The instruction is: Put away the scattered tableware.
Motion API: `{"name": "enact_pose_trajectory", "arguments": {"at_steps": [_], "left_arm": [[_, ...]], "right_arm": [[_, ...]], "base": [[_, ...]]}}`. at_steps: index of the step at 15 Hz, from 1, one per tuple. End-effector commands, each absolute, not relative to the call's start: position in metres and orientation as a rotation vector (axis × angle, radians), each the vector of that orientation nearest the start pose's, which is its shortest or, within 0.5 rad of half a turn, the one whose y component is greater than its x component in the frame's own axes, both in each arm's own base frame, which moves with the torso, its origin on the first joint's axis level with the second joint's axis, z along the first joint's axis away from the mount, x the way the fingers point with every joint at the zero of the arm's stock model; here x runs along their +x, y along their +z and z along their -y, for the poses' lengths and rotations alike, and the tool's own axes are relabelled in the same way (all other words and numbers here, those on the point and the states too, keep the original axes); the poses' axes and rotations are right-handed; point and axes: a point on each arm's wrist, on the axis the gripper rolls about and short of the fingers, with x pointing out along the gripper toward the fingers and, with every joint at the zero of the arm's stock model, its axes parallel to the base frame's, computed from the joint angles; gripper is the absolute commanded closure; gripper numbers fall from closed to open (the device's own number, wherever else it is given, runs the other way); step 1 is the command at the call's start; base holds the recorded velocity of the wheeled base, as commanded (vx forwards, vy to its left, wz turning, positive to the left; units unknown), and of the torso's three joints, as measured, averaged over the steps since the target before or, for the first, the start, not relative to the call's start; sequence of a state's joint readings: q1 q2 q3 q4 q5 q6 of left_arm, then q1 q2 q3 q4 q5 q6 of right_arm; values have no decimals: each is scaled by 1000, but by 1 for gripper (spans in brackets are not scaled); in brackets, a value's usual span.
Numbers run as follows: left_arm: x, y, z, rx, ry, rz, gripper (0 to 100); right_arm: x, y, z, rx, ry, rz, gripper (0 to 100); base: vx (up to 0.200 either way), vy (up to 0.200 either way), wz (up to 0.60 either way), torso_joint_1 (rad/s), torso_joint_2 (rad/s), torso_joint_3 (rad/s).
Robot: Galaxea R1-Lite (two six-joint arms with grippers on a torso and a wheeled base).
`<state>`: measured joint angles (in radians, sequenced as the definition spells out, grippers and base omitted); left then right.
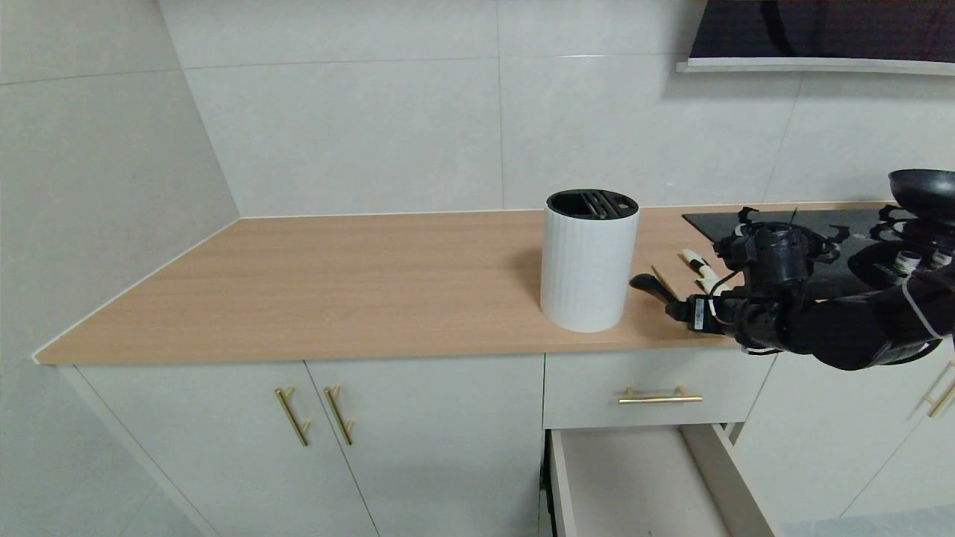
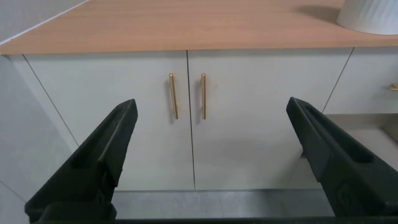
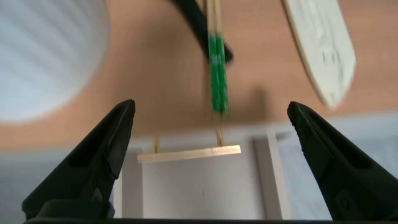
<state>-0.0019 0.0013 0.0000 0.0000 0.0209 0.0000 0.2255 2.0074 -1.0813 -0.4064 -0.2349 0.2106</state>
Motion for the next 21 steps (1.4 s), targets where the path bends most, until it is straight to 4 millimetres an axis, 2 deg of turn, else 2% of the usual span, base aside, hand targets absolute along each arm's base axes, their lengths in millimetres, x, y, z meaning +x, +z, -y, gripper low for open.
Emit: {"name": "enact_pose_trajectory", "arguments": {"at_steps": [1,4,12,13,18,21], "left_arm": [[-23,76,-1,0,20,-2,0],[-23,76,-1,0,20,-2,0],[-23,76,-1,0,20,-2,0],[-23,76,-1,0,20,-2,0],[-23,76,-1,0,18,-2,0],[-23,76,-1,0,18,-2,0]], "right_arm": [[377,111,-82,78,-67,-533,0],[380,103,-82,70,-71,-551,0],[388,99,-82,71,-94,-535,0],[389,100,-80,75,-102,-532,100],[392,101,-77,81,-111,-525,100],[386,110,-76,88,-132,-503,100]], "base": [[0,0,0,0,0,0],[0,0,0,0,0,0],[0,0,0,0,0,0],[0,0,0,0,0,0],[0,0,0,0,0,0],[0,0,0,0,0,0]]}}
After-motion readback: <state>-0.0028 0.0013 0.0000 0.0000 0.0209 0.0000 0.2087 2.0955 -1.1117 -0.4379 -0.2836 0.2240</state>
